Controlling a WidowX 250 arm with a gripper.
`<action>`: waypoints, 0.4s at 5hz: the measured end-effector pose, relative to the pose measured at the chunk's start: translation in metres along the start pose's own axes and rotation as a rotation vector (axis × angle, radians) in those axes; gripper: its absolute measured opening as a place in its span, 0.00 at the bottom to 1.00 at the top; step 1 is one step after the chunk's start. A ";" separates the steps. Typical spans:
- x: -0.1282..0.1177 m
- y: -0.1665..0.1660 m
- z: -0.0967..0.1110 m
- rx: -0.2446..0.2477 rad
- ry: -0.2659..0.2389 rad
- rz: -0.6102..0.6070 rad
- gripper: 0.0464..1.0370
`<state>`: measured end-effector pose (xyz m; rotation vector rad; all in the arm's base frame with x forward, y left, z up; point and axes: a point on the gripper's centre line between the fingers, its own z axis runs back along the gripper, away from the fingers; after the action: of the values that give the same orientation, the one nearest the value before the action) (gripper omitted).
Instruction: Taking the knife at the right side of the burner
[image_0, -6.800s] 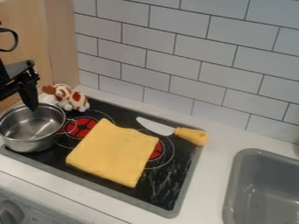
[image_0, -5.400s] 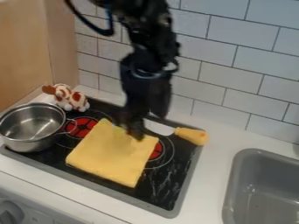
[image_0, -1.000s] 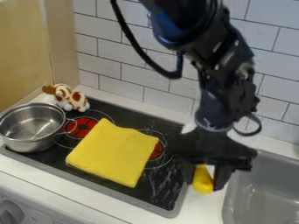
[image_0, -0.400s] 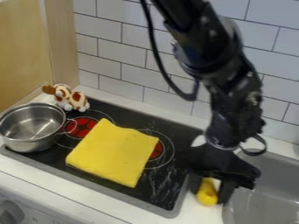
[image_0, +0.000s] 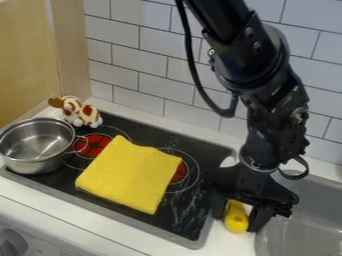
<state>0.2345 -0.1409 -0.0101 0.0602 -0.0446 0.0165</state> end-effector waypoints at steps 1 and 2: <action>0.000 0.000 0.000 0.002 0.004 0.003 0.82; -0.001 0.001 0.001 0.006 0.009 0.004 0.82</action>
<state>0.2332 -0.1395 -0.0093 0.0664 -0.0358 0.0213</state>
